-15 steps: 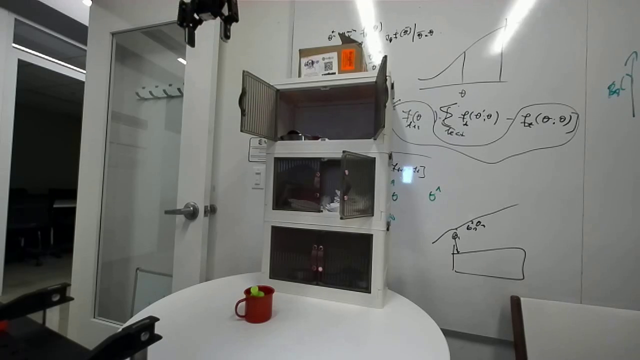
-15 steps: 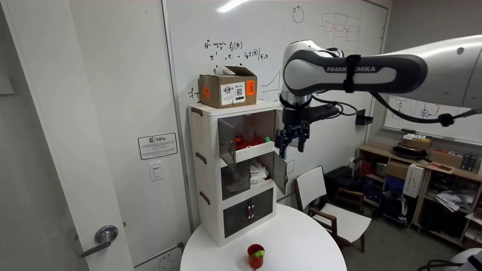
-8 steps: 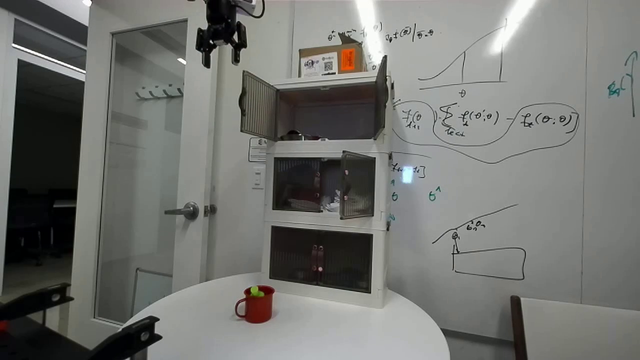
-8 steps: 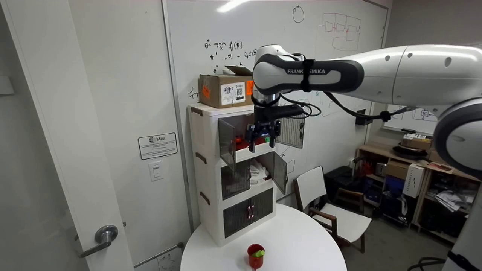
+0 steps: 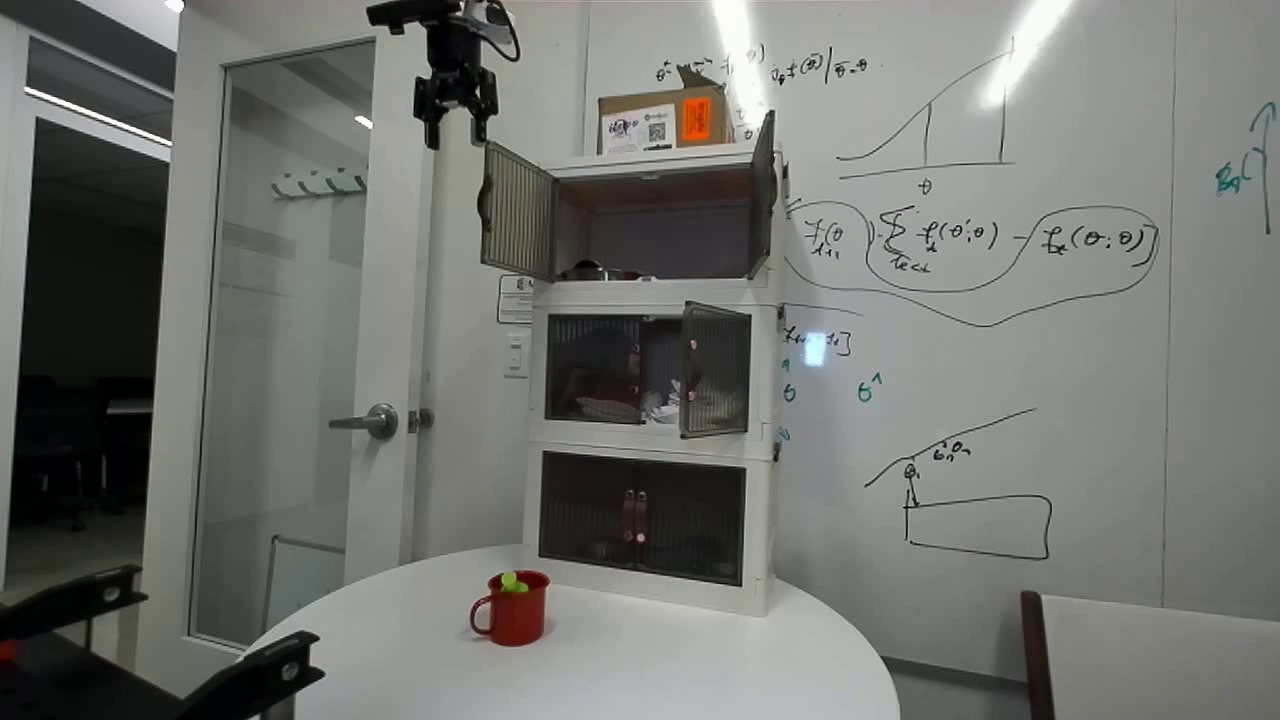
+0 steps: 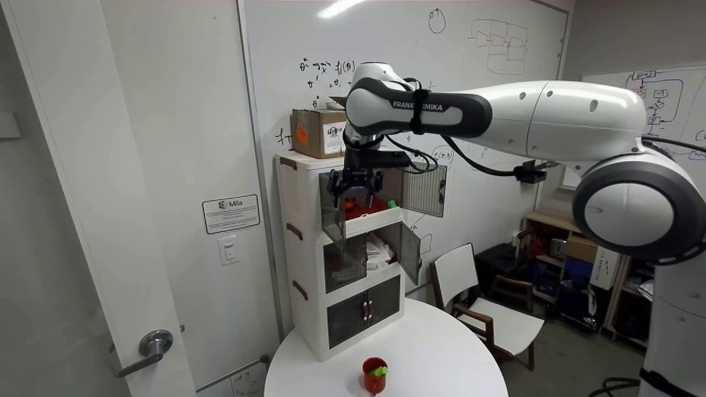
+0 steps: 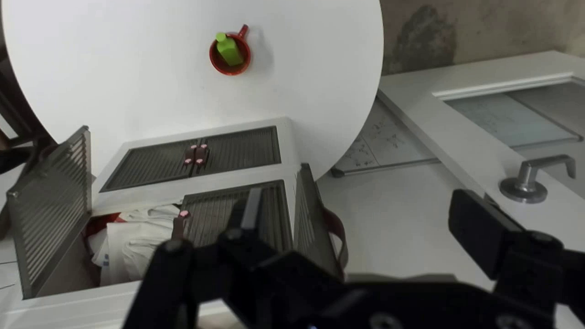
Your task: Close the top left cabinet door
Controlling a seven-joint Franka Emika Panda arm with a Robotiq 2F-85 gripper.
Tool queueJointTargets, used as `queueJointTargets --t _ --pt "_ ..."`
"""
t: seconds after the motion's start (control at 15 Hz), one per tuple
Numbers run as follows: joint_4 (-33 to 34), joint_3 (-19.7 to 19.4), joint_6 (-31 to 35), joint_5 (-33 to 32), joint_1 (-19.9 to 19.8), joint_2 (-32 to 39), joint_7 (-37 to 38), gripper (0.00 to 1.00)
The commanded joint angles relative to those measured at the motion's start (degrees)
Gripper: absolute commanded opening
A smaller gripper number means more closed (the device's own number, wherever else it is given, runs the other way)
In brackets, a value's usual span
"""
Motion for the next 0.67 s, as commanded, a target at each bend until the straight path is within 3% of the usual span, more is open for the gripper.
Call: queueJointTargets --t 0.0,0.27,0.6 --pt "3.7 0.15 6.54 -4.18 1.71 2.65 5.26 1.0" --pt "2.21 -0.62 14.27 -16.67 3.84 2.96 10.7 1.0" --pt "1.77 -1.22 12.88 -29.32 4.54 4.54 16.87 1.0"
